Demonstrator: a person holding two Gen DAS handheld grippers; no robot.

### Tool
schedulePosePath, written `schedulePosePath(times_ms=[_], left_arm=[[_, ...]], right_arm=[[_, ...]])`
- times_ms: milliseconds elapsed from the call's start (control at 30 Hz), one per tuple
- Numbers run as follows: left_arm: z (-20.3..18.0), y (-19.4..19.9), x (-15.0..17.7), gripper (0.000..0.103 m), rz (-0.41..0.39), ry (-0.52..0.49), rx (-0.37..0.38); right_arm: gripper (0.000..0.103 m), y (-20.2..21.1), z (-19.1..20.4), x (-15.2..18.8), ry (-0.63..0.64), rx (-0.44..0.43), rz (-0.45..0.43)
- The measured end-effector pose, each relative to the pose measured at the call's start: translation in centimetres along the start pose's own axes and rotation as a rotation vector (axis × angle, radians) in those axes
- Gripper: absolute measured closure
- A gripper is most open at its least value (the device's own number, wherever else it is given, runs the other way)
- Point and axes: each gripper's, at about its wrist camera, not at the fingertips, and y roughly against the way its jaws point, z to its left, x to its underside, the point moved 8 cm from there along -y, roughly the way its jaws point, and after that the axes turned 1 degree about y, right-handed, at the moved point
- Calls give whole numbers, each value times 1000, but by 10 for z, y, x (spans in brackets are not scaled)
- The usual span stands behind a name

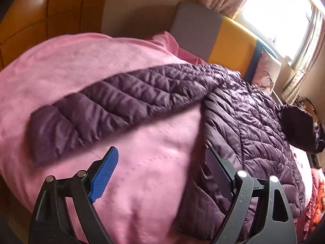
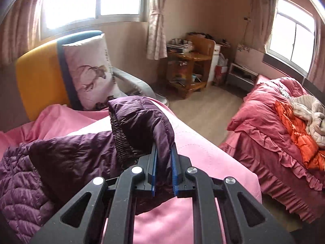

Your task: Fold large clothes

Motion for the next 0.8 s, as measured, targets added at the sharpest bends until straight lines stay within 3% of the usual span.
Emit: schedulePosePath(times_ms=[33, 67, 100, 167, 267, 367, 467, 533, 667, 800], left_arm=[[-2, -2, 2, 17, 12, 9, 19], [-3, -6, 3, 17, 21, 16, 36], [-5, -8, 5, 17, 36, 26, 63], [-6, -7, 8, 16, 46, 37, 83], [0, -5, 13, 12, 51, 73, 102], [7, -3, 14, 11, 59, 129, 136], [11, -4, 18, 11, 74, 192, 203], [9, -5, 20, 11, 87, 218, 253], [2, -10, 24, 11, 120, 225, 314], [-13, -8, 29, 11, 127, 227, 397]], right_arm=[[73, -1, -7, -2, -11, -2, 6], [46, -1, -12, -1, -31, -15, 5], [28, 3, -14, 2, -56, -32, -6], [20, 12, -15, 4, -74, -66, -23], [12, 27, 0, 33, -54, -201, 34], [11, 53, 39, 98, 4, -453, 187], [11, 79, 65, 164, 38, -648, 344], [12, 95, 76, 205, 63, -731, 425], [17, 119, 98, 259, 150, -787, 500], [46, 133, 108, 291, 228, -793, 527]])
